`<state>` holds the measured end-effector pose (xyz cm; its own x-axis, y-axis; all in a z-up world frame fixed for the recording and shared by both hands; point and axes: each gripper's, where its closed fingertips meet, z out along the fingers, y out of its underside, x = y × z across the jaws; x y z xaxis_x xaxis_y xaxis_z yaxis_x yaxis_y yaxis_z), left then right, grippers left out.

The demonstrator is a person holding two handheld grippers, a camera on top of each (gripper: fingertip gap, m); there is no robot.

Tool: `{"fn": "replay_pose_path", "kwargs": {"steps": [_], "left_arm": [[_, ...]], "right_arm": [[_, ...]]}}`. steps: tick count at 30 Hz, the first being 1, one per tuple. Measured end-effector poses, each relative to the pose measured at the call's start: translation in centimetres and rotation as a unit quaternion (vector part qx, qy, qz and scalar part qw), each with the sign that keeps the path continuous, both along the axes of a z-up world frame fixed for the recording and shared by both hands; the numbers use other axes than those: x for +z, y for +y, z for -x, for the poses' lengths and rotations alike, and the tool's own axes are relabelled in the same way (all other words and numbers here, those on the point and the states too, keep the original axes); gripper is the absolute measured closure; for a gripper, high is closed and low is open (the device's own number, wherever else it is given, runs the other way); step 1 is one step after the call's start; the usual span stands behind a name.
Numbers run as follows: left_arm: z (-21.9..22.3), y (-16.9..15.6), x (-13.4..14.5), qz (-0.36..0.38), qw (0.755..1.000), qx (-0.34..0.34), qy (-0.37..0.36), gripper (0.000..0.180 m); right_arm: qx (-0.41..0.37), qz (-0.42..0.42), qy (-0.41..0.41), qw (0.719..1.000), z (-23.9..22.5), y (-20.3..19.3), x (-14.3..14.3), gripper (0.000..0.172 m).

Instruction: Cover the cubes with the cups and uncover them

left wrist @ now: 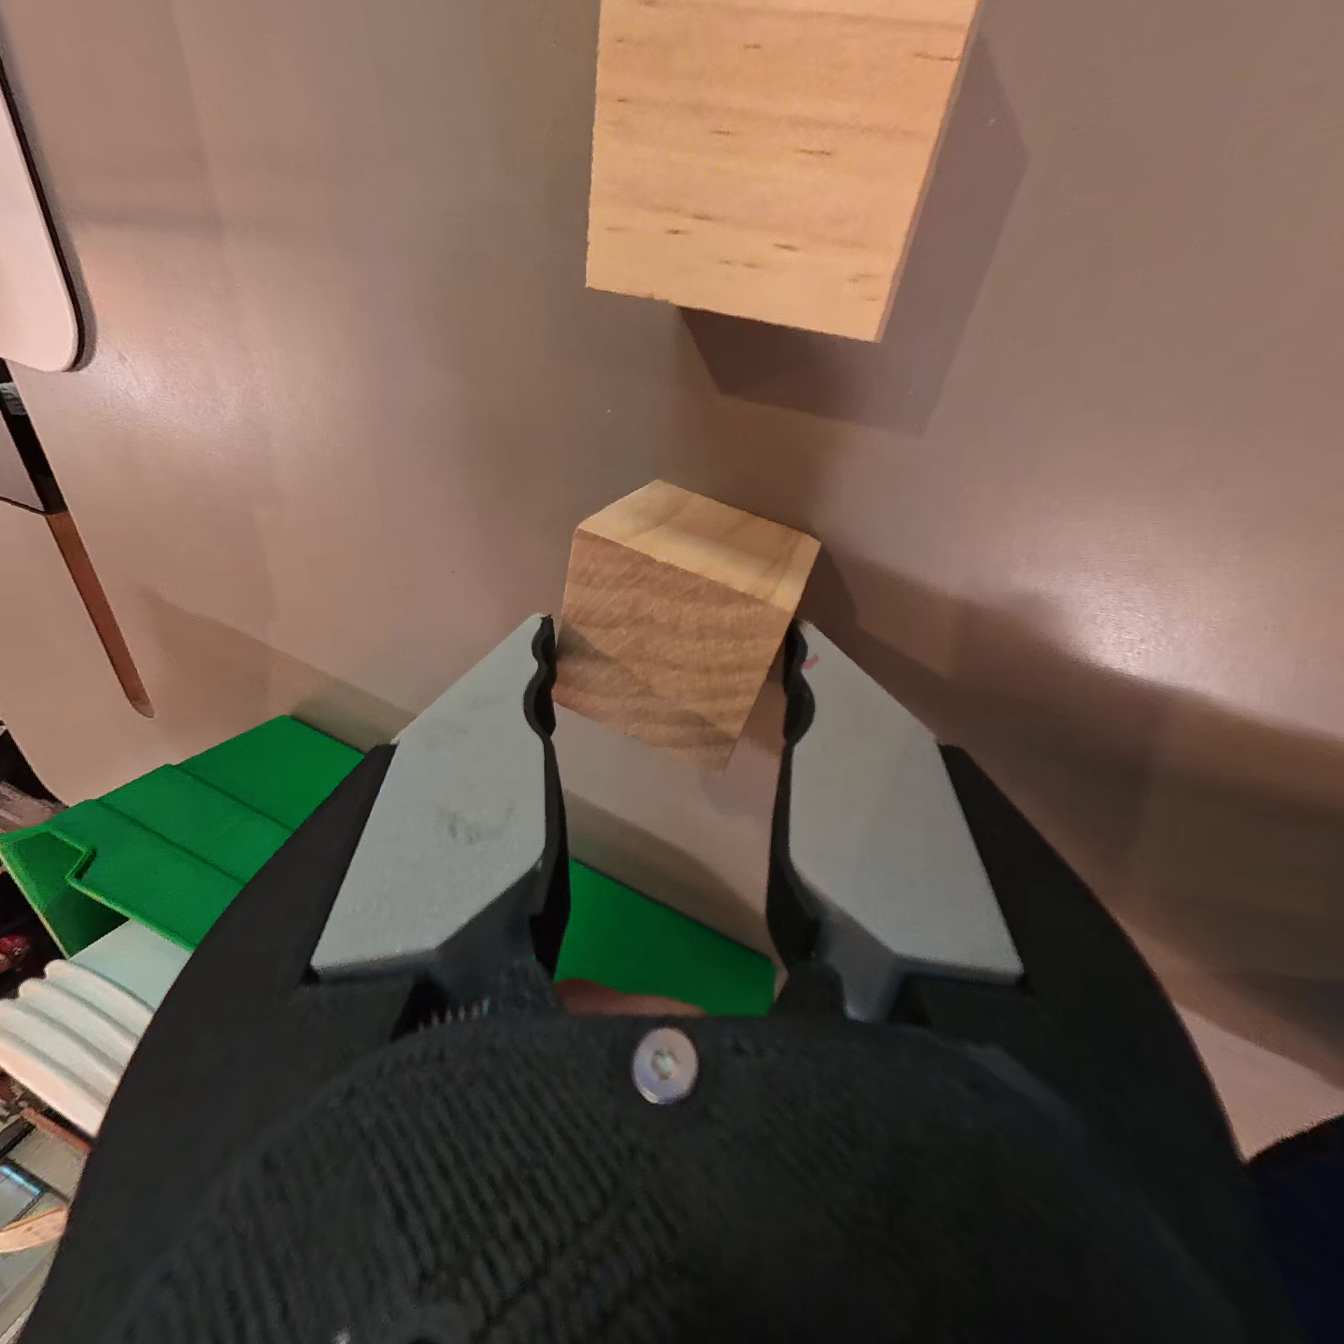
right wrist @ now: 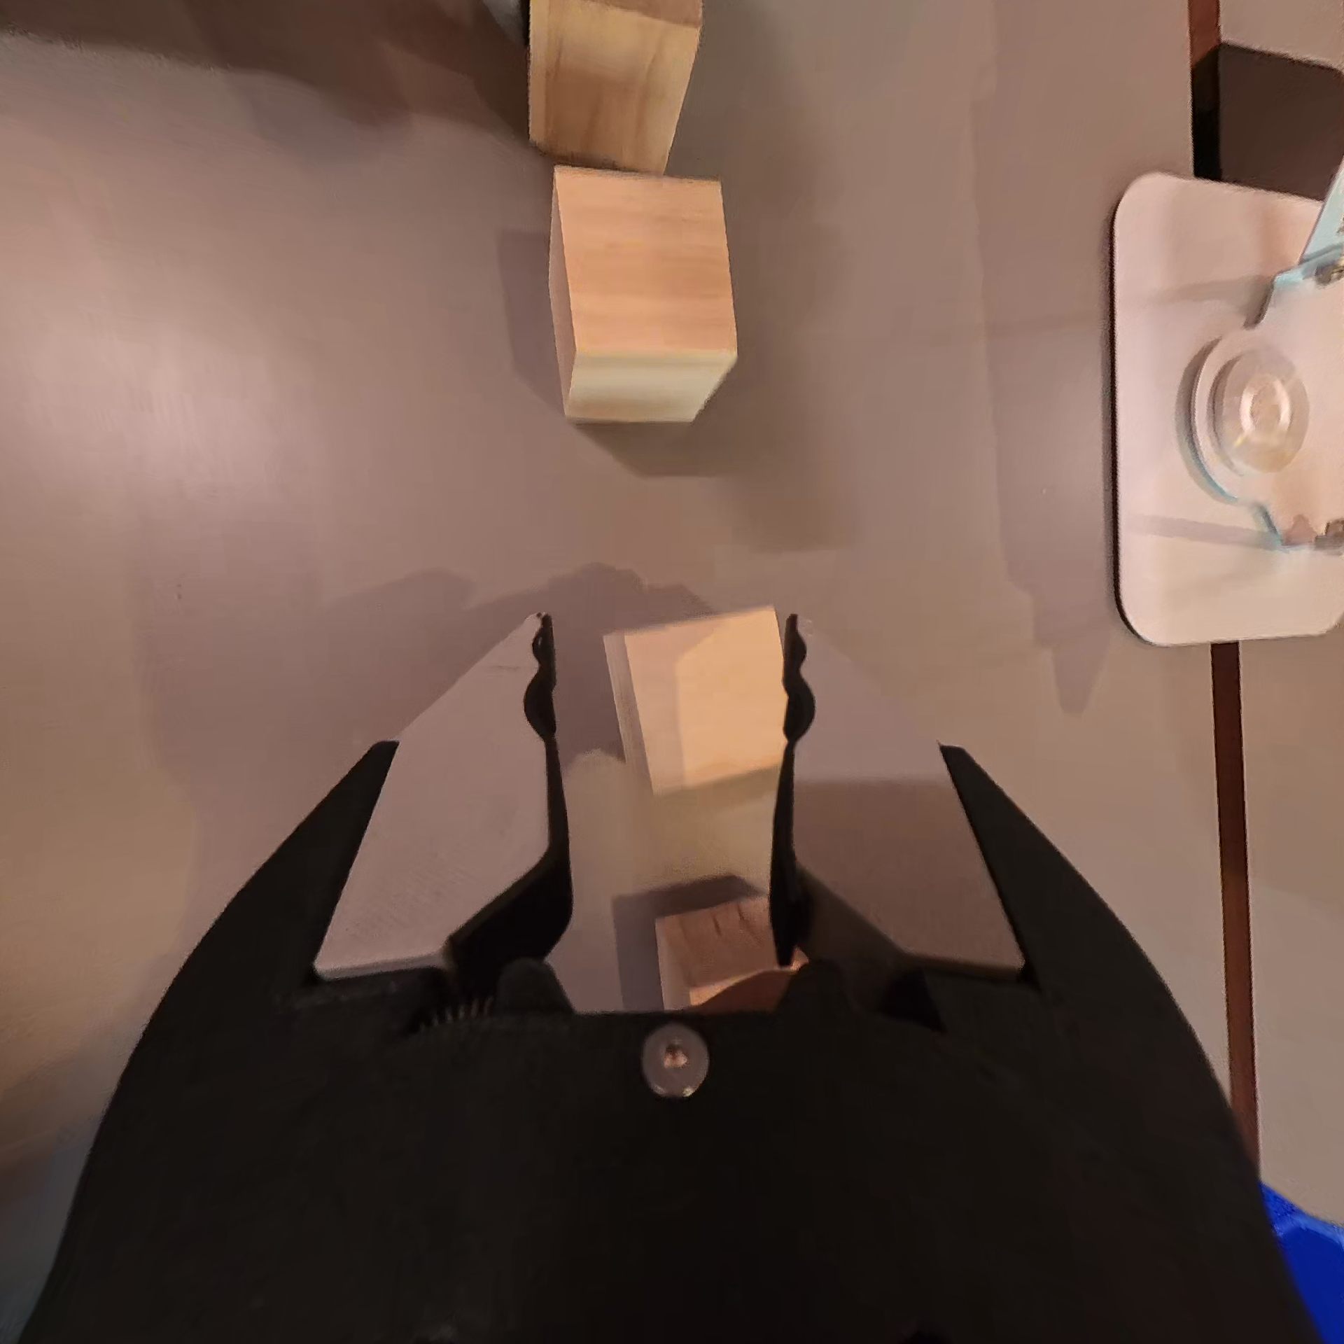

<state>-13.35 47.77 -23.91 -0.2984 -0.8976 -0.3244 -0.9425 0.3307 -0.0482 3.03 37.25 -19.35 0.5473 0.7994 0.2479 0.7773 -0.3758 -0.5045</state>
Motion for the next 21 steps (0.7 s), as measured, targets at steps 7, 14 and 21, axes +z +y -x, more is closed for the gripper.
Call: {"fn": "replay_pose_path", "kwargs": {"steps": [7, 14, 21], "left_arm": [[-0.1, 0.0, 0.0, 0.005, 1.000, -0.001, -0.011, 0.119], [-0.2, 0.0, -0.2, -0.002, 1.000, -0.001, -0.002, 0.118], [-0.3, 0.0, -0.5, -0.001, 1.000, -0.003, 0.002, 0.117]], "right_arm": [[0.015, -0.043, 0.014, 0.999, 6.8, 3.0, -2.2, 0.108], [0.002, -0.018, 0.035, 0.999, 7.6, 4.9, -3.0, 0.104], [0.017, -0.008, 0.042, 0.999, 8.1, 6.6, -2.9, 0.111]]}}
